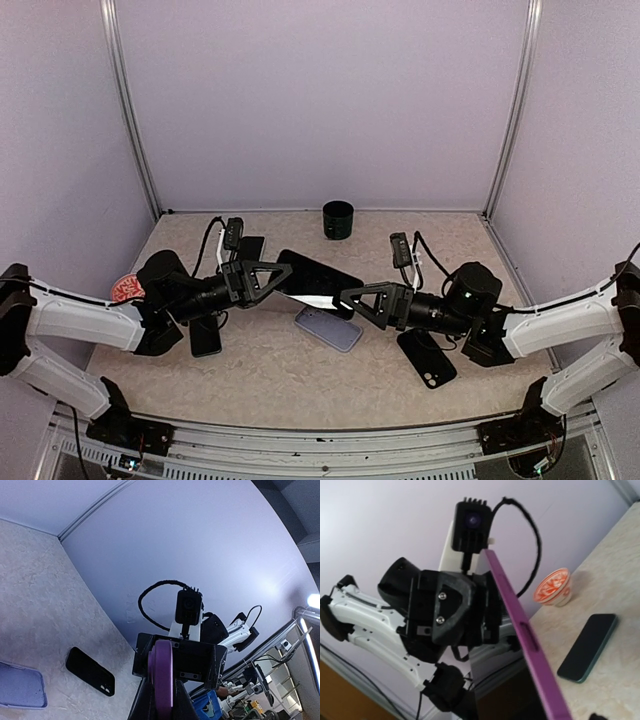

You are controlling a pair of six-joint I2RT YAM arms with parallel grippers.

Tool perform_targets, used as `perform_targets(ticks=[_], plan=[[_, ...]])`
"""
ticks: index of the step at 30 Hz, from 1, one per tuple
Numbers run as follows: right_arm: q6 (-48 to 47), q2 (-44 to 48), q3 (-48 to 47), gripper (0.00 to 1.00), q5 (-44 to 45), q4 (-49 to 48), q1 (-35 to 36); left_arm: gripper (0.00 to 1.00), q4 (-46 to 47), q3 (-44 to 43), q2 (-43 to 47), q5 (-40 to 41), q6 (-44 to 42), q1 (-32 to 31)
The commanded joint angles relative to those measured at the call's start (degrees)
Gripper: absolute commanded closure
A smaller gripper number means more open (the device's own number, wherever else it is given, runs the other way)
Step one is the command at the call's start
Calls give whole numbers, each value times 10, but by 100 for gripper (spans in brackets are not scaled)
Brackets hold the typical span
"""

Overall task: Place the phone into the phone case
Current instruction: Pass from the left arm to the right

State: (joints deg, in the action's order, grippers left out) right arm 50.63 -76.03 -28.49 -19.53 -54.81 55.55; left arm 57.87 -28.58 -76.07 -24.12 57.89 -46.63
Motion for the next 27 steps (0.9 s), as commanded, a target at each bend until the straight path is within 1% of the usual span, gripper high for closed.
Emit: perform_targets(ticks=[1,5,12,16,20,27], plan=[[51,-45,-23,11,-75,-88,-17,100,96,-17,-22,-10,16,-3],[46,-78,-39,13,-86,-93,-18,100,108,-27,-48,-9,18,-2],[53,-90,-42,14,-82,-121,-27,100,137,-41,-96,-14,22,2],[59,-91,-45,18,-85,-126,-31,100,165,-40,-121,-13,32,6],[70,-98,-46,26,-93,-144,-32,100,185,-39,-141,-5,44,7],[96,-118,-46,47,-113,-183,-34,100,184,-36,-148,19,40,6]])
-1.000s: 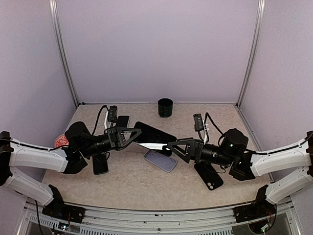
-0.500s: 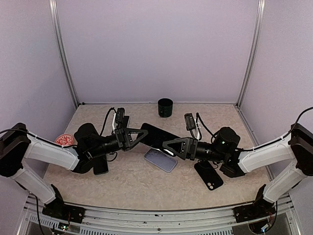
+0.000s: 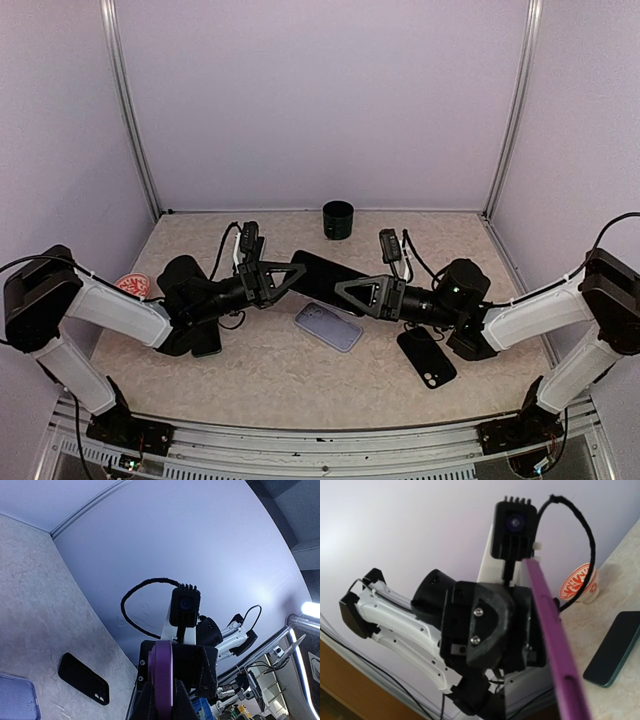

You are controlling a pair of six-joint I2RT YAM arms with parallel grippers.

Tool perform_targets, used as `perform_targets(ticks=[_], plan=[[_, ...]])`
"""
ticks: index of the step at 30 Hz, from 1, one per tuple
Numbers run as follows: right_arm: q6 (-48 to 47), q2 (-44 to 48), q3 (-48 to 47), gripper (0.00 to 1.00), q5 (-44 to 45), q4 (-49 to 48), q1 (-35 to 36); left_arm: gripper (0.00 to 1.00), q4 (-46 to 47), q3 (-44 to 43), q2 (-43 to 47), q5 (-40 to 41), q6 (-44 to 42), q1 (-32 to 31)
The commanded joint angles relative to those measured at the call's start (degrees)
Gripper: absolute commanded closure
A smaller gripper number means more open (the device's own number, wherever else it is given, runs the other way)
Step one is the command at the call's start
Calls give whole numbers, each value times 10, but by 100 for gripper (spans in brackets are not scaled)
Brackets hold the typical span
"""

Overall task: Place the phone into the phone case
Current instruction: Pass from the left arm to the right

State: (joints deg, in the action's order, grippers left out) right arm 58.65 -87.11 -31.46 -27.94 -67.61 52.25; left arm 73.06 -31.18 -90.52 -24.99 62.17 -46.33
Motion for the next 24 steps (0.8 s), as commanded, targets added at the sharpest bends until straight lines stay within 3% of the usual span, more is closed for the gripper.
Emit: perform_targets(ticks=[1,5,10,11,17,24], plan=[[17,-9,-16,50,-29,-56,-2,100,31,-10,-3,29,-4,3],[20,-10,-12,70,-23,-55,-5,100,30,-13,-10,23,-2,3],[30,-11,-11,100,-25,-55,-10,89,29,-12,-23,20,3,4],[32,-10,-11,100,-26,-55,-11,85,27,-12,-24,19,4,4],[48,15,3,100,-16,-22,-26,39,21,-2,-27,9,12,20],[10,95,15,100,51,167,-29,19,-125,11,13,48,-41,39]])
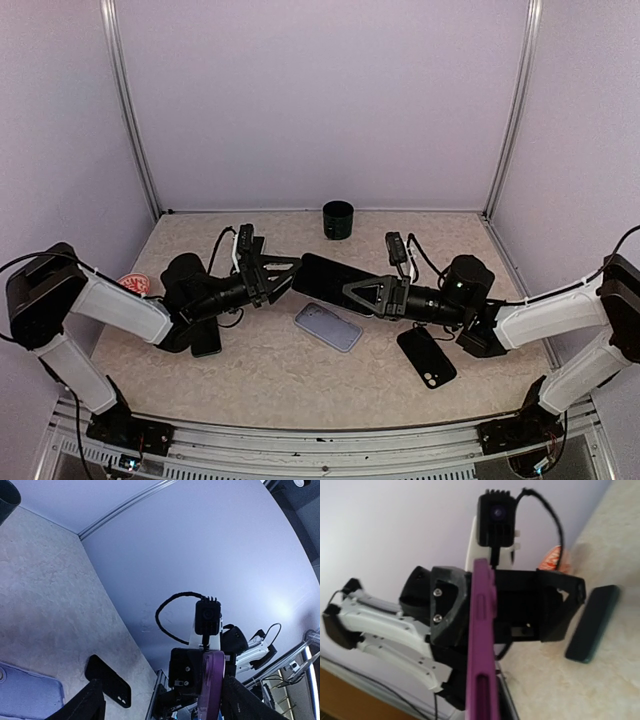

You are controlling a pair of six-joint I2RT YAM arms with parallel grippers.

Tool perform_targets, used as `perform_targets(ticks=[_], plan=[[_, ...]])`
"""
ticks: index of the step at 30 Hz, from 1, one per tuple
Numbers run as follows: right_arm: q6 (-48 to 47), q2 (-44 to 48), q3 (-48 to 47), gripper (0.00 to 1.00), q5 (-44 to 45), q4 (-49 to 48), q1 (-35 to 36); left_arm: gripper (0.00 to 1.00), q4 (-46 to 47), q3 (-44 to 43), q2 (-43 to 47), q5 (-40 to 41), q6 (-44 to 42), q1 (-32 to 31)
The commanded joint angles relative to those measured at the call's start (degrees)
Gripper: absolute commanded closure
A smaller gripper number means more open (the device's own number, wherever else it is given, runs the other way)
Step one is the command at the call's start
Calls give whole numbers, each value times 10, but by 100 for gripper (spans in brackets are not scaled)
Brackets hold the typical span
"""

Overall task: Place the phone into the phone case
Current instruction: Pass from the left arm to the right, then install the phone into the phone case.

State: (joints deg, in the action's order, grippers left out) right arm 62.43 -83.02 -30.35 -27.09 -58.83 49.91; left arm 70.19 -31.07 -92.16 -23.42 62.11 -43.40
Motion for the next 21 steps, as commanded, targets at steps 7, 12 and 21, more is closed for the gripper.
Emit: perform_targets(ticks=[7,12,21], plan=[[-27,94,25,100,104,170,-7,1,-189,30,63,84,-68,14],[6,76,34,100,111,172,-7,1,-231,32,70,106,-77,17],[86,-4,26,100,115,156,-6,1,-260,34,73,125,-78,20]])
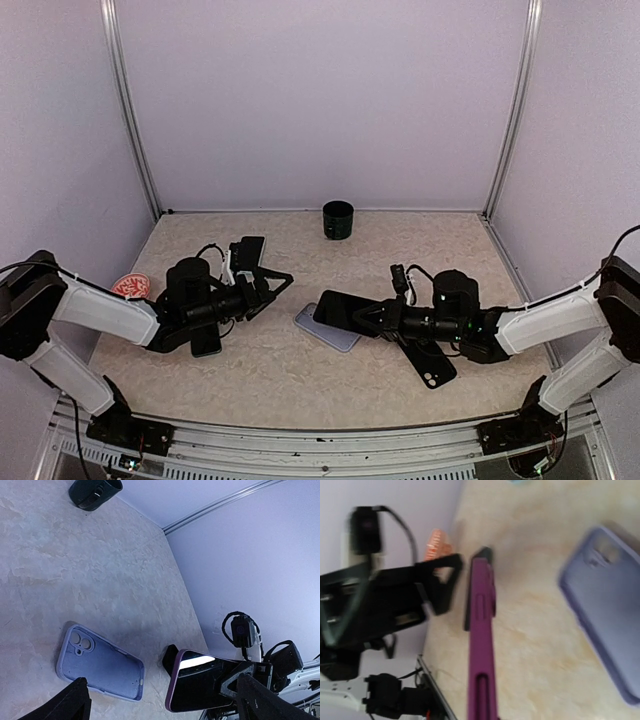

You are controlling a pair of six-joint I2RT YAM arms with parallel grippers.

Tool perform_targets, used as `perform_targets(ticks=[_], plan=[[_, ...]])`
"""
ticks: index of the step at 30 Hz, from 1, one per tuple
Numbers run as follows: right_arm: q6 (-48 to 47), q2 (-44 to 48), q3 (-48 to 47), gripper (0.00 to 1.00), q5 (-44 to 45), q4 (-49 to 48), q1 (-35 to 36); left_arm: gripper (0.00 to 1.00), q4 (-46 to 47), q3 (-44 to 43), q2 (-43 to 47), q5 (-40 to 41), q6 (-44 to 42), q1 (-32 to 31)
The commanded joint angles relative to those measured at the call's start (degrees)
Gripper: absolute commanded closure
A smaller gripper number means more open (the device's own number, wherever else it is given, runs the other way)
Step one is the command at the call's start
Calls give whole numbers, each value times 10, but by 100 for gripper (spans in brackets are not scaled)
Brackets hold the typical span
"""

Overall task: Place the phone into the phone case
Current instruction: Install the phone into the phone case.

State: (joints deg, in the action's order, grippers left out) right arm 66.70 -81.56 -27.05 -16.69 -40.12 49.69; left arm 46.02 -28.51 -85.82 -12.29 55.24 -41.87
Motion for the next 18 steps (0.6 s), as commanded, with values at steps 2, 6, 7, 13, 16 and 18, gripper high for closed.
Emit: perform_targets(ticks=[2,6,7,13,16,18], plan=[[57,-24,-10,100,25,-20,-5,1,-17,11,9,12,-8,4],[72,-20,-21,100,72,21,-5,1,-13,18,9,11,-5,4],[74,-19,-28,100,81,35,-5,1,-12,19,10,13,-4,4],[88,-50,-76,100,90,86,-5,1,-14,21,10,14,-5,5],[101,-76,-102,100,93,107,-5,1,-14,26,14,16,-4,6],[113,-97,-118,100,95,122,-5,1,-14,29,20,18,-1,8]])
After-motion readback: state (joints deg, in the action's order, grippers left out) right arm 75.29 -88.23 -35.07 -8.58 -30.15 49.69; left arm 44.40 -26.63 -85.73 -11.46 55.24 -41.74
